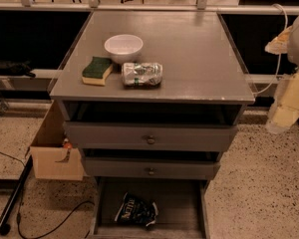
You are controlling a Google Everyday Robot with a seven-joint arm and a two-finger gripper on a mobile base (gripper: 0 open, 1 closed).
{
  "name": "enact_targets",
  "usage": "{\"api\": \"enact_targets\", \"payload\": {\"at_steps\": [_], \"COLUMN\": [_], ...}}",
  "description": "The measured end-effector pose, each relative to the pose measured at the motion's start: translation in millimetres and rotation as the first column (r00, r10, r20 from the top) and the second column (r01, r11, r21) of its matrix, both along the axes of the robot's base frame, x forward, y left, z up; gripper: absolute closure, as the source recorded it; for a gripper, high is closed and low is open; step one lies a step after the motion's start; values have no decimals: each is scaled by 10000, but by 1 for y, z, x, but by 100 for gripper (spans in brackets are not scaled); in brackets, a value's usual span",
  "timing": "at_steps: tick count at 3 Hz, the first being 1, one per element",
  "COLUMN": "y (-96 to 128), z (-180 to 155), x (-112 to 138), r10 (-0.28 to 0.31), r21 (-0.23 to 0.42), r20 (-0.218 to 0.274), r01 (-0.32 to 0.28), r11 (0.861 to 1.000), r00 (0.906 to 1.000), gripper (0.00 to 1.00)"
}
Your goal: Pick blue chip bag from bottom drawer and place on counter
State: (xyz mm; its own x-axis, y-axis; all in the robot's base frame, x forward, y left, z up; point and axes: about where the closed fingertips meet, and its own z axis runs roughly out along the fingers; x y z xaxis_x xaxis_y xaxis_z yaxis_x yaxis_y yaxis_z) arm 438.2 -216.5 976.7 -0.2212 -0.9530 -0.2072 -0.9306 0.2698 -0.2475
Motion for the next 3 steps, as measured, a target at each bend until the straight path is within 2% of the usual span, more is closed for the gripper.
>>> {"api": "enact_targets", "payload": {"at_steps": [1, 2, 3], "y": [0, -1, -7], "z": [0, 0, -31], "x": [0, -1, -4], "r10": [0, -141, -555], "r21": [0, 303, 1547], "r20": [0, 94, -284], "r01": [0, 138, 592], "r11": [10000, 9994, 9862], "r00": [10000, 9999, 9981], "gripper": [0, 0, 0]}}
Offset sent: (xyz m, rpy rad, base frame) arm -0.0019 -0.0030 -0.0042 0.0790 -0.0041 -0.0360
